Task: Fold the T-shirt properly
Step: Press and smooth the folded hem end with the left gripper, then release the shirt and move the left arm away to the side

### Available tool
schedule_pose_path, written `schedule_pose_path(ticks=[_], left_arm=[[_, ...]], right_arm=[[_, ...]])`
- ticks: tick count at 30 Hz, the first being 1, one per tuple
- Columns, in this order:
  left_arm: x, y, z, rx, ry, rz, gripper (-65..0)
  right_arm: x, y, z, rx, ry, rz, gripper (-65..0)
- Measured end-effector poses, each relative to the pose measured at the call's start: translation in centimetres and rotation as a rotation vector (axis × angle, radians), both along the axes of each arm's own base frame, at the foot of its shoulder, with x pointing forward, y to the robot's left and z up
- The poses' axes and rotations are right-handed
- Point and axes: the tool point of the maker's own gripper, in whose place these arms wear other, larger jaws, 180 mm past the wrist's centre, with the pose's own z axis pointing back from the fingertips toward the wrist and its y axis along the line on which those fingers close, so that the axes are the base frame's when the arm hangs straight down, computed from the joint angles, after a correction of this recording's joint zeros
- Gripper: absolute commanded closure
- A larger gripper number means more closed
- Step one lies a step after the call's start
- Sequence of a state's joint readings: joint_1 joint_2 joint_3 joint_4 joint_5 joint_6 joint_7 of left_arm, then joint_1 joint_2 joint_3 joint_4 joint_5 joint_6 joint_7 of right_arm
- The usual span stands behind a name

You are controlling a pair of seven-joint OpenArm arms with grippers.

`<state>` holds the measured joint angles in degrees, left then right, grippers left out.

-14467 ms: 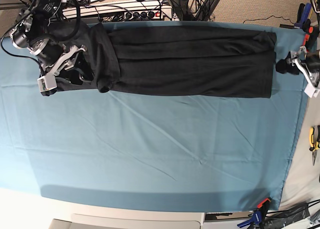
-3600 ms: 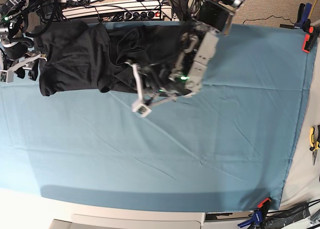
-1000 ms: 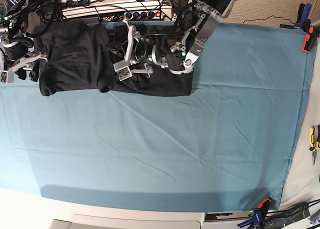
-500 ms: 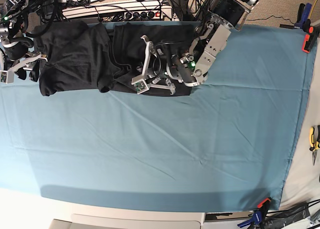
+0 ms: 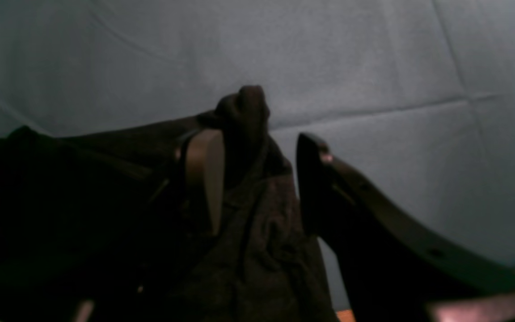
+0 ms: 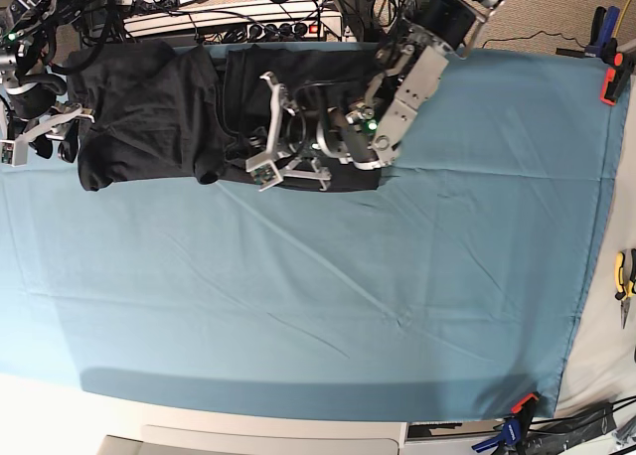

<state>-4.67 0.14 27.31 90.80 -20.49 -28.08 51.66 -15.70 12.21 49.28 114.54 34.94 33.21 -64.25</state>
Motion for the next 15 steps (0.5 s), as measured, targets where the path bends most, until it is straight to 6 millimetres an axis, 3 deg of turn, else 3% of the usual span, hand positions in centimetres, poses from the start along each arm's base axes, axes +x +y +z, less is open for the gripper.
schedule_pose_path(ticks=[11, 15], left_arm=[[0.2, -2.1, -1.4, -0.012, 0.011, 0.022, 0.0], [1.7, -1.9, -0.6, 0.0, -0.034, 0.022, 0.0]], right_arm=[[0.0, 0.0, 0.0, 0.0, -0.001, 0.0, -26.8], [0.0, 0.0, 0.0, 0.0, -0.001, 0.0, -26.8]])
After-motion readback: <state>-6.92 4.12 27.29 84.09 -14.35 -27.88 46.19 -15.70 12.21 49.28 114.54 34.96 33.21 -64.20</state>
